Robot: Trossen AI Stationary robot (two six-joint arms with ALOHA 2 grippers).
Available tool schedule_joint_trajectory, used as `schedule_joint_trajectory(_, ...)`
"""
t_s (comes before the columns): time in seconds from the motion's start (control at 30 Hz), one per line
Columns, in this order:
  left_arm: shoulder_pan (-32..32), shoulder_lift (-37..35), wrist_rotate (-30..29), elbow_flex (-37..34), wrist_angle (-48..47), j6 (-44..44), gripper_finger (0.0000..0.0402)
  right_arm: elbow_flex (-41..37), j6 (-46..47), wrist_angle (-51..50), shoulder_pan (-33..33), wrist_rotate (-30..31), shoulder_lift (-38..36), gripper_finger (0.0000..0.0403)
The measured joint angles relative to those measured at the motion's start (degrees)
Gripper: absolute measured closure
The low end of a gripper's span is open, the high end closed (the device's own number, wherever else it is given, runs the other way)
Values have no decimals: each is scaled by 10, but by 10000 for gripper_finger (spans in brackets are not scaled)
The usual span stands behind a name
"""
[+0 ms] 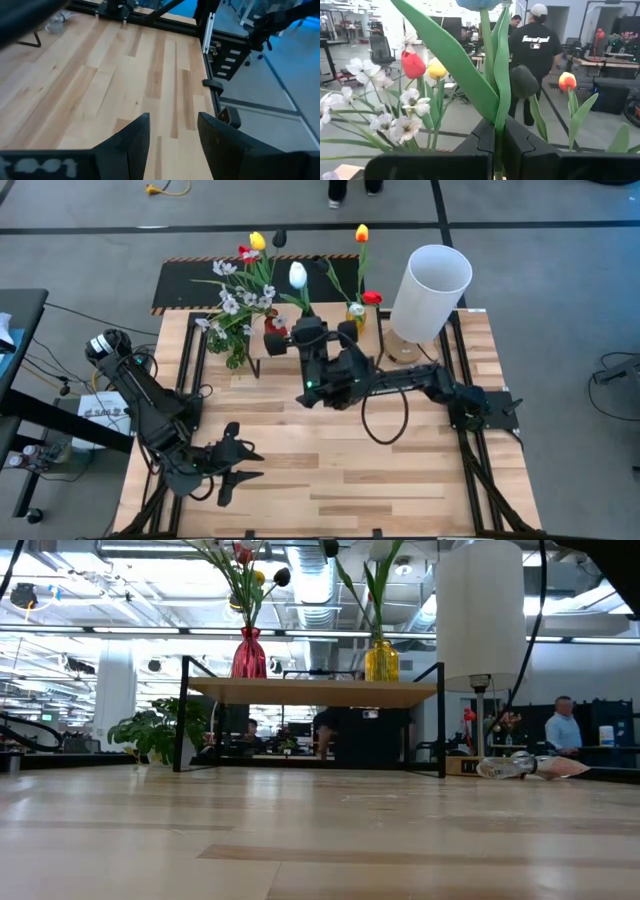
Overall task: Pick and place flowers into a vace then onto a shelf
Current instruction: Put the white flower into the yellow vase on the shelf
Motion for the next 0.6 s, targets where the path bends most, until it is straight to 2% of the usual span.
schedule_joint_trajectory(0.17, 8, 0, 23, 0, -28, 29, 247, 0, 12, 0, 12, 0, 3, 401)
schedule_joint_trajectory(0.27, 11, 0, 60, 0, -53, 44, 247, 0, 61, -1, 27, 0, 3, 401)
schedule_joint_trajectory(0.43, 8, 0, 133, 0, -71, 86, 247, 0, 230, -48, 65, 0, 4, 401)
schedule_joint_trajectory(0.53, 0, 0, 156, 0, -65, 108, 247, 0, 349, -123, 94, 0, 4, 401)
schedule_joint_trajectory(0.6, -6, 0, 161, 0, -64, 120, 247, 0, 468, -207, 113, 0, 4, 401)
